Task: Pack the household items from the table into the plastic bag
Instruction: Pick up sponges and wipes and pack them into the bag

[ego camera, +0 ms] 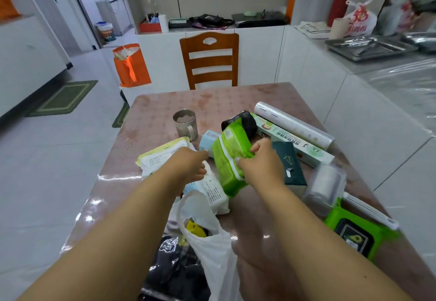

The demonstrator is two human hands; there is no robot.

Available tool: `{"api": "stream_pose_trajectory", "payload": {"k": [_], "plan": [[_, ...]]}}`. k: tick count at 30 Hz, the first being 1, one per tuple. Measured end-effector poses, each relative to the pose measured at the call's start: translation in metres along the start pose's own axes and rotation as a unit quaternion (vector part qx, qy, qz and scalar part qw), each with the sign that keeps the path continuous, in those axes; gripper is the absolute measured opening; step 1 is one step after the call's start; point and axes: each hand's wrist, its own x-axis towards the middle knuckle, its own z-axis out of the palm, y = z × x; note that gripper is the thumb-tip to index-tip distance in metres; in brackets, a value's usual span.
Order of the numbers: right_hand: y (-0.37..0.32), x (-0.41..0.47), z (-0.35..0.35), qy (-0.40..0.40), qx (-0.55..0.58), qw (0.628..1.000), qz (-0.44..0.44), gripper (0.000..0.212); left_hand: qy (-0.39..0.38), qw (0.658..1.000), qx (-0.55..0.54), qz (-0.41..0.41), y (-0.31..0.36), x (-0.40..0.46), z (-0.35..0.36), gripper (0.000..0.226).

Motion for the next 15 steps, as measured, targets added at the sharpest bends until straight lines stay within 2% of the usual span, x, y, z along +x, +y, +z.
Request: {"api": "stream_pose_trajectory", "payload": {"k": [3, 5, 7, 9, 10, 12, 14, 15], "plan": [[-0.024, 0.0, -0.013, -0.009, 0.182, 0.983, -0.029, 0.04, -0.017, 0.992, -0.122, 0.019, 0.006, -0.005, 0.003, 0.033], [-0.035, -0.004, -0.014, -0.059, 0.314, 0.947, -0.022, 0.041, -0.078, 0.96, -0.268, 0.018, 0.011, -0.011, 0.003, 0.04], [-0.043, -0.007, -0.012, -0.129, 0.381, 0.916, -0.006, 0.035, -0.104, 0.927, -0.359, 0.022, 0.011, -0.012, -0.001, 0.043], [-0.044, -0.004, -0.009, -0.169, 0.408, 0.897, 0.035, 0.039, -0.078, 0.922, -0.379, 0.025, 0.007, -0.013, -0.009, 0.039], [-0.04, 0.002, -0.007, -0.181, 0.412, 0.891, 0.058, 0.046, -0.058, 0.92, -0.386, 0.028, 0.004, -0.013, -0.014, 0.036], [-0.024, 0.018, 0.008, -0.174, 0.337, 0.921, 0.083, 0.048, -0.016, 0.909, -0.414, 0.048, 0.0, -0.015, -0.025, 0.029], [0.004, 0.028, 0.036, -0.191, 0.166, 0.963, 0.098, 0.048, 0.03, 0.897, -0.434, 0.079, -0.004, -0.015, -0.039, 0.023], [0.015, 0.026, 0.049, -0.222, 0.091, 0.965, 0.101, 0.054, 0.048, 0.893, -0.439, 0.089, -0.006, -0.017, -0.046, 0.023]]}}
